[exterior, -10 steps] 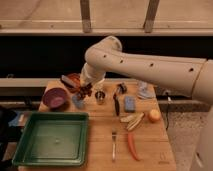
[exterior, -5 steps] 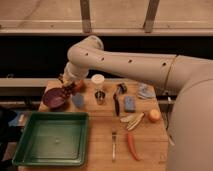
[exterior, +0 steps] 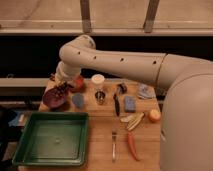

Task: Place grapes in purple bowl

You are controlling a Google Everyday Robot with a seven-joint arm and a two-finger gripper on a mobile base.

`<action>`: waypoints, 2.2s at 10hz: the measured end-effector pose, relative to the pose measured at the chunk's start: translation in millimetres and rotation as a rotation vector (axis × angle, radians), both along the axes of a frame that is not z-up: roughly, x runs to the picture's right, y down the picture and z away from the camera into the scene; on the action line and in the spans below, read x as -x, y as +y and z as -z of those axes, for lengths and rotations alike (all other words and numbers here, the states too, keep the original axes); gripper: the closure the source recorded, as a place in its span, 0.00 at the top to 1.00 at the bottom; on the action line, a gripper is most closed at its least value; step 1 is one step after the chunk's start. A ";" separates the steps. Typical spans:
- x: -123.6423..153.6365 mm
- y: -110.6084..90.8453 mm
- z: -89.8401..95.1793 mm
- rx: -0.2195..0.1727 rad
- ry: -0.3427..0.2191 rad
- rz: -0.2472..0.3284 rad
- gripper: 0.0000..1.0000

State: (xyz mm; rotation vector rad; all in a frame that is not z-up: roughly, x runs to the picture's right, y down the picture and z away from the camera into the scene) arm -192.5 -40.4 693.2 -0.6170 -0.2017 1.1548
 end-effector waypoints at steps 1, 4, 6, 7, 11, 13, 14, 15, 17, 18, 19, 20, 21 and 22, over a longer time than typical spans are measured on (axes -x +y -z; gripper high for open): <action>1.7 0.2 0.7 0.000 -0.002 0.002 0.00; 3.8 2.5 -6.8 0.015 -0.019 -0.023 0.00; 21.9 16.1 -31.4 0.048 -0.054 -0.028 0.00; 29.0 22.0 -42.3 0.065 -0.070 -0.032 0.00; 45.9 30.9 -76.3 0.118 -0.114 -0.063 0.00; 52.5 21.2 -89.3 0.116 -0.133 -0.090 0.00; 59.6 15.9 -94.1 0.113 -0.138 -0.087 0.00; 70.3 8.3 -100.6 0.111 -0.148 -0.081 0.00; 89.3 -6.8 -109.2 0.109 -0.189 -0.060 0.03; 97.0 -9.4 -111.0 0.109 -0.215 -0.045 0.04; 99.6 -11.7 -111.7 0.108 -0.226 -0.040 0.04; 99.2 -11.8 -111.8 0.108 -0.226 -0.040 0.04; 99.7 -11.6 -111.6 0.108 -0.227 -0.040 0.04; 99.7 -11.6 -111.6 0.108 -0.227 -0.040 0.04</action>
